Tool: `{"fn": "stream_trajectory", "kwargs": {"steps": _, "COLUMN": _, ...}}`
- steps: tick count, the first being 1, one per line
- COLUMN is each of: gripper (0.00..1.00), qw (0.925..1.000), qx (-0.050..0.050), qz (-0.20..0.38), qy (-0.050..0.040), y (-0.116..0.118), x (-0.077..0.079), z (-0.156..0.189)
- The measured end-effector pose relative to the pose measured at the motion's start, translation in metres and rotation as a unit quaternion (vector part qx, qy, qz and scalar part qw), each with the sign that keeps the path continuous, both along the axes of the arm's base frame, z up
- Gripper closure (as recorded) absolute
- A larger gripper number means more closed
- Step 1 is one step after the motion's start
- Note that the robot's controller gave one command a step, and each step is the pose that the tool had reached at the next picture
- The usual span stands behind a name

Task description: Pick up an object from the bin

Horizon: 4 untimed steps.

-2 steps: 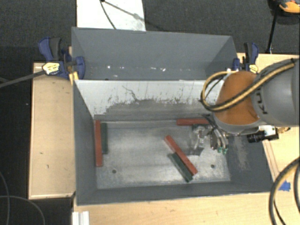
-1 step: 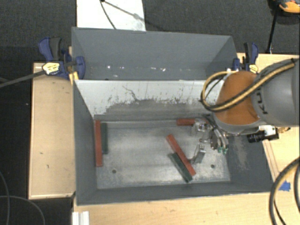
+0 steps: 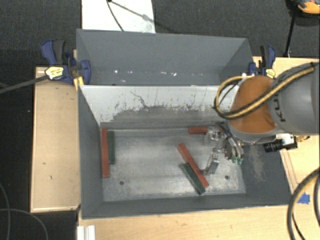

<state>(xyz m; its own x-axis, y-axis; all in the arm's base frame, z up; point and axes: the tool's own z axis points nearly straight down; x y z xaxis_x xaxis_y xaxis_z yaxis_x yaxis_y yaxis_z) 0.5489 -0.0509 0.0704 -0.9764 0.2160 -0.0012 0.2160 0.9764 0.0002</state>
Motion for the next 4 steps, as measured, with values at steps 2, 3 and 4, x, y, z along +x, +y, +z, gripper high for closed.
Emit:
{"fn": "stream_trajectory", "kwargs": {"steps": 2, "gripper": 0.0, "qw": 0.9945, "qx": 0.0, "qz": 0.104, "qy": 0.0008, "y": 0.023, "x": -0.032, "z": 0.018}}
{"fn": "stream_trajectory", "kwargs": {"steps": 3, "gripper": 0.0, "qw": 0.986, "qx": 0.001, "qz": 0.167, "qy": 0.0005, "y": 0.018, "x": -0.041, "z": 0.004}}
{"fn": "stream_trajectory", "kwargs": {"steps": 4, "gripper": 0.0, "qw": 0.9941, "qx": -0.001, "qz": 0.108, "qy": 0.001, "y": 0.067, "x": -0.051, "z": 0.01}}
